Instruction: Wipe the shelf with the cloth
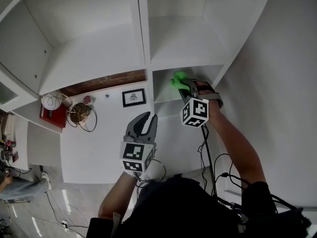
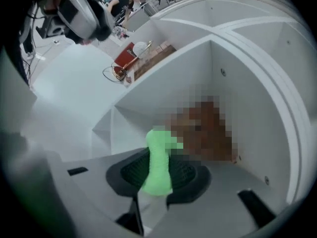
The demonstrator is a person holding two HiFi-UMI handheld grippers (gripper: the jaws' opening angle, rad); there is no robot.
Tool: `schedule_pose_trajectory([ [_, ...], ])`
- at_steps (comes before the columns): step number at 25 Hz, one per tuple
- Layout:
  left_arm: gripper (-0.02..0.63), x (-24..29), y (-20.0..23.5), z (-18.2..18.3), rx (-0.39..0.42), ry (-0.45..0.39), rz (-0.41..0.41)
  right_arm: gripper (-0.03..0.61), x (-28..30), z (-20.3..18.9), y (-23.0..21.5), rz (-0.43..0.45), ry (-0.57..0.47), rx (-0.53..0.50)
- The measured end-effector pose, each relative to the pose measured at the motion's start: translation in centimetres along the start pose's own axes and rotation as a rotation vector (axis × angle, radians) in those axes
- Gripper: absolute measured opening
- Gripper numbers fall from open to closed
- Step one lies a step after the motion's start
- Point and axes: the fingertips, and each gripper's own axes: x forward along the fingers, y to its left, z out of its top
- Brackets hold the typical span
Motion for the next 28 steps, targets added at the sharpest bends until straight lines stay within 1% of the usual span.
schedule_pose_trajectory([
  [2,0.077,-0.5,0.1,0.2,0.015,-0.006,0.003,0.097,2.0,-0.8,-0.8,-0.013,0.049,0.003],
  [5,0.077,-1.3,0.7,0.5,0.023,-0.016,0.012,0.097,4.9,-1.5,-1.3,0.001,0.108,0.012],
  [10,0.077,-2.8,2.6,-0.1,0.009,-0.013,0.038,0.097,8.6,-2.8,-1.8,0.014,0.209,0.002],
  [14,0.077,-3.6,4.1,-1.1,-0.019,-0.007,0.057,0.096,9.8,-4.4,-1.1,0.046,0.296,0.005],
  [18,0.077,-3.7,4.7,-1.7,-0.037,-0.002,0.048,0.095,9.2,-4.5,0.3,0.114,0.299,0.059],
  [23,0.077,-2.8,3.8,-2.1,-0.055,-0.008,-0.007,0.095,6.8,-4.6,2.0,0.183,0.303,0.090],
  [28,0.077,-1.6,2.8,-2.4,-0.064,-0.007,-0.073,0.095,4.1,-4.4,3.6,0.196,0.296,0.082],
])
